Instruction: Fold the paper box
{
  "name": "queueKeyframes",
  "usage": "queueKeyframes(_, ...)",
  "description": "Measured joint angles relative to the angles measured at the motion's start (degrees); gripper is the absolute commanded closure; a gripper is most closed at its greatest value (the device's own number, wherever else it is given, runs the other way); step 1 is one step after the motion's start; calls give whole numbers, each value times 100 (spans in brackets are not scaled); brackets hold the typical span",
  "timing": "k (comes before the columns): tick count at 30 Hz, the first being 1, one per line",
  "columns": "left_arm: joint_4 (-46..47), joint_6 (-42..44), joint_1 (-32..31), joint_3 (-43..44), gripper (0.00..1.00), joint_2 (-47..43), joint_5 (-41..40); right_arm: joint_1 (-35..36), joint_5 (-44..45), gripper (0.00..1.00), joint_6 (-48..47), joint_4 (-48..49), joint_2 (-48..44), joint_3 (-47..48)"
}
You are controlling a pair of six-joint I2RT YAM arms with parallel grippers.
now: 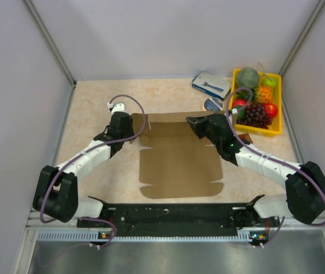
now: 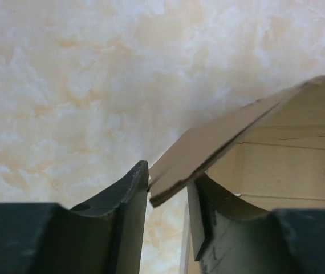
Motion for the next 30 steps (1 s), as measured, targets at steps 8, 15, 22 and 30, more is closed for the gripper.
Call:
queueKeyframes(8,-66,-302,13,337,100,109,1200,-26,17,100,0,-4,0,20)
queueKeyframes(15,-61,-715,15,197,100,-59,1694,-66,70,100,-2,0,0,35)
queueKeyframes(22,-138,-785,17,4,100,-369,1991,-72,81,100,-4,2,0,35)
queueKeyframes(30,-81,-1110,15,-291,100,-715,2277,-81,33,100,-125,17,-197,-136)
